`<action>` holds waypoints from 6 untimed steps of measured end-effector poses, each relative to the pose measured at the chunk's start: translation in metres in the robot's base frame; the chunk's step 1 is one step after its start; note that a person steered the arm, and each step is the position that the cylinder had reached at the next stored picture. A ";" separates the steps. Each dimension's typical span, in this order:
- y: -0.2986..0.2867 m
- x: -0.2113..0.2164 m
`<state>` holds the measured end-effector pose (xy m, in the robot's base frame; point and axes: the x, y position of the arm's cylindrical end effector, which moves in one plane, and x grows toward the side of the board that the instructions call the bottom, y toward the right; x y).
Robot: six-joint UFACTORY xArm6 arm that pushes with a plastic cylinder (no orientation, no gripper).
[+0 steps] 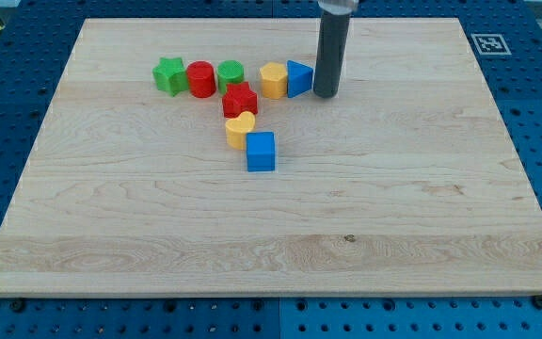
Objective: Push blue triangle down a bit
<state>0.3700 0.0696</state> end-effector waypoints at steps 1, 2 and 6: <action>0.000 0.020; 0.012 -0.031; -0.049 -0.004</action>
